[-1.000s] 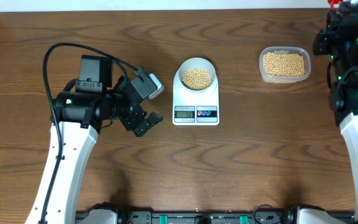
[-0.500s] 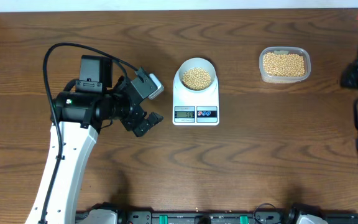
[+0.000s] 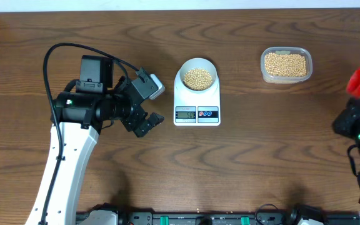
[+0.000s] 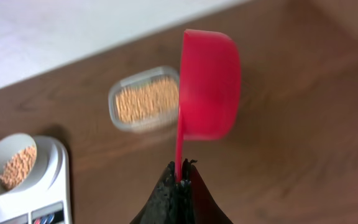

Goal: Scoop item into bowl and weigh 50g on scale
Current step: 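Move the red scoop down and right toward the table front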

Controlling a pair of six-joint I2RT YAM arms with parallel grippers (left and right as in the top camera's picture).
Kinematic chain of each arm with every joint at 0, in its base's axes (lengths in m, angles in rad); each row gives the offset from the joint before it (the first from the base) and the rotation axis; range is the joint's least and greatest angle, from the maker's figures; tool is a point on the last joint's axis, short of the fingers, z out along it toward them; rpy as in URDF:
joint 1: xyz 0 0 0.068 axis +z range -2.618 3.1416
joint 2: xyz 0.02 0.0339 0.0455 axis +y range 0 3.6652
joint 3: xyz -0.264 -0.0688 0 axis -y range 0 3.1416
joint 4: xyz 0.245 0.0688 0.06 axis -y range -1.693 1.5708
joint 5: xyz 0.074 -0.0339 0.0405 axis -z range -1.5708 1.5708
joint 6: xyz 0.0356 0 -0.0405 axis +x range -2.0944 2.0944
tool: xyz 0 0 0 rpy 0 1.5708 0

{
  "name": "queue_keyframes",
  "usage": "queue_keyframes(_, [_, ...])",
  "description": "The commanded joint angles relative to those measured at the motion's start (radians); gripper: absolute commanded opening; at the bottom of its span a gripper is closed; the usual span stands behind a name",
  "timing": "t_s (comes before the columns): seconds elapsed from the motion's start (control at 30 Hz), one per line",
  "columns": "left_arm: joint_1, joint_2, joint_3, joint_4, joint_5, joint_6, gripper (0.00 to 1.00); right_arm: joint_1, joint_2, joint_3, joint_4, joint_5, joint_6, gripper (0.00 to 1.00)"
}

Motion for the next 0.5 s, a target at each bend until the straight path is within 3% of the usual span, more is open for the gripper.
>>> queue_keyframes(0.0, [0.003, -0.013, 0.011, -0.003, 0.009, 0.013, 0.98, -0.005, 0.002, -0.088, -0.016, 0.015, 0.163, 0.01])
queue_keyframes(0.2, [0.003, -0.013, 0.011, -0.003, 0.009, 0.013, 0.98, -0.005, 0.003, -0.28, 0.027, 0.061, 0.432, 0.01])
queue_keyframes(0.33, [0.003, -0.013, 0.011, -0.003, 0.009, 0.013, 0.98, -0.003, 0.003, -0.398, 0.114, 0.035, 0.486, 0.01])
queue_keyframes(0.47, [0.003, -0.013, 0.011, -0.003, 0.009, 0.013, 0.98, -0.003, 0.011, -0.528, 0.257, -0.112, 0.529, 0.01])
